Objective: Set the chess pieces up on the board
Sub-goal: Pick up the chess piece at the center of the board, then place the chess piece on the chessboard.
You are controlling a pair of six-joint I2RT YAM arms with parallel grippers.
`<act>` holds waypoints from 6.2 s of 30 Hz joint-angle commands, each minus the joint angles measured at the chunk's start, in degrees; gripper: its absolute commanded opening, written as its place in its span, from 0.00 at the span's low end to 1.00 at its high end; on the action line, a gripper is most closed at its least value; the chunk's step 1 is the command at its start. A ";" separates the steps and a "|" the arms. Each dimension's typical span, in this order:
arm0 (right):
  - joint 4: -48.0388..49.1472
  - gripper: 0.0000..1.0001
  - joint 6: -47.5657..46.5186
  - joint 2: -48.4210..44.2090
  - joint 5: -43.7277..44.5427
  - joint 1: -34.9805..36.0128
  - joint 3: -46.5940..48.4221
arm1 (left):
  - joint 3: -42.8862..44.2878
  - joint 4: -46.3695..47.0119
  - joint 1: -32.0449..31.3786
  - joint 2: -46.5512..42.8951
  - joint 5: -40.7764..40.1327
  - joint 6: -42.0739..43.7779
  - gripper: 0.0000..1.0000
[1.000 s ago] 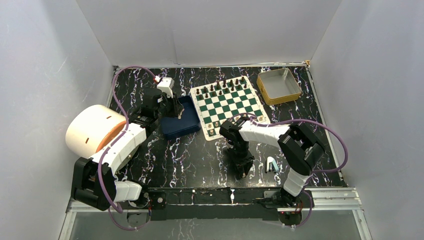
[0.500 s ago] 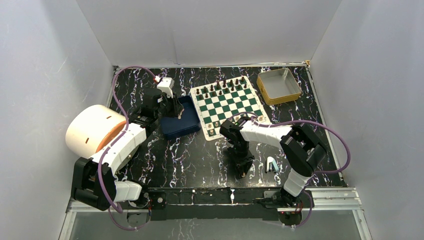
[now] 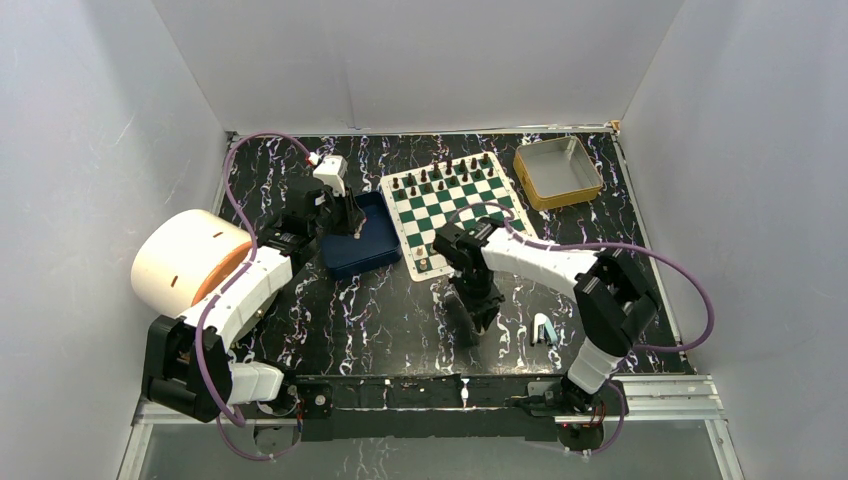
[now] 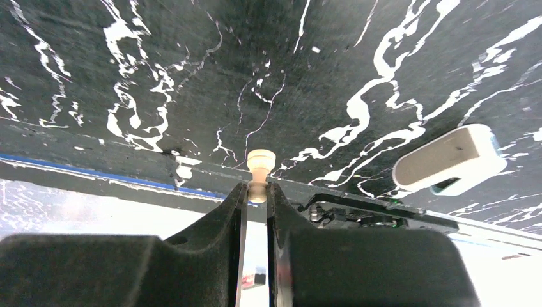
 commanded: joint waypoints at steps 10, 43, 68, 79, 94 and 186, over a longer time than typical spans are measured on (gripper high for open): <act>-2.89 0.19 -11.18 3.62 3.07 -16.12 20.34 | 1.45 0.72 -0.26 -3.10 -0.94 -0.17 0.00; -6.24 0.17 -17.17 32.07 -0.19 -33.25 50.25 | 0.56 2.08 -0.25 -3.71 0.79 -1.42 0.00; -5.65 0.18 -17.45 35.89 -0.36 -35.23 51.05 | 0.88 1.67 -0.36 -3.54 0.93 -1.34 0.00; -4.59 0.19 -17.54 36.82 -1.85 -35.59 51.14 | 0.94 1.54 -0.38 -3.55 1.10 -1.33 0.00; -4.43 0.19 -17.16 37.36 -1.67 -35.59 52.74 | 1.13 1.36 -0.36 -3.71 0.99 -1.25 0.00; 120.78 0.63 -48.40 -16.16 -14.27 -5.31 -21.59 | -6.74 22.49 -0.09 -5.83 9.62 -69.83 0.00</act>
